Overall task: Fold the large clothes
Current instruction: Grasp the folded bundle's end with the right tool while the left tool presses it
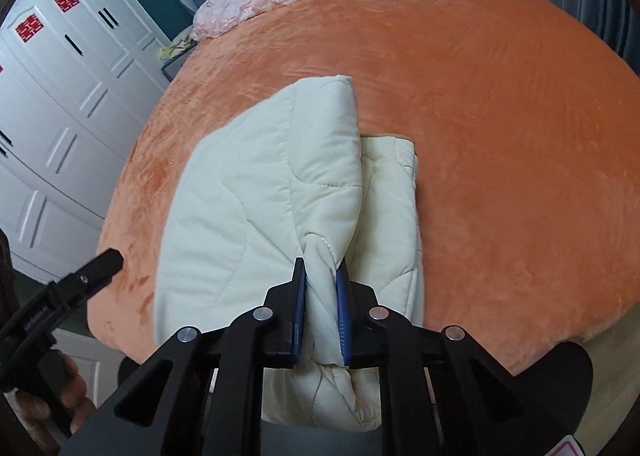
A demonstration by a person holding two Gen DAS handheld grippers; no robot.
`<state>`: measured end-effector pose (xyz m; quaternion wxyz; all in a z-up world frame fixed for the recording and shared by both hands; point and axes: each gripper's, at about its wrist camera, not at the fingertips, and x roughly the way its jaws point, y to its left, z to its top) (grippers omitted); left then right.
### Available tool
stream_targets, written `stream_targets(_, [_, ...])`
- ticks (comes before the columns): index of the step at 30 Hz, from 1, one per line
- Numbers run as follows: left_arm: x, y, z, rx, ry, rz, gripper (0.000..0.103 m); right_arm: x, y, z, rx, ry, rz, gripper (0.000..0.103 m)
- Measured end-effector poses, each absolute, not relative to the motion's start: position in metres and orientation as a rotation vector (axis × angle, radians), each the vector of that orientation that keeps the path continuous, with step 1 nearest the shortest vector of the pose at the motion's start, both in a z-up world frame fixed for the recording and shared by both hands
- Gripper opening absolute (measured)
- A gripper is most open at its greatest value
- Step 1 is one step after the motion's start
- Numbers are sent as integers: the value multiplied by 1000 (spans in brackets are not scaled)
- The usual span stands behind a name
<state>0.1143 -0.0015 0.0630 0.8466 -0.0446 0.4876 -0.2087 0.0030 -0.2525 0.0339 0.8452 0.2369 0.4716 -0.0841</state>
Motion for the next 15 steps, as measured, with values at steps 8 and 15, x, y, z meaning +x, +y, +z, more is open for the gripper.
stream_targets(8, [106, -53, 36, 48, 1061, -455, 74, -9, -261, 4, 424, 1044, -241, 11])
stream_targets(15, [102, -72, 14, 142, 1072, -418, 74, -3, -261, -21, 400, 1091, -244, 12])
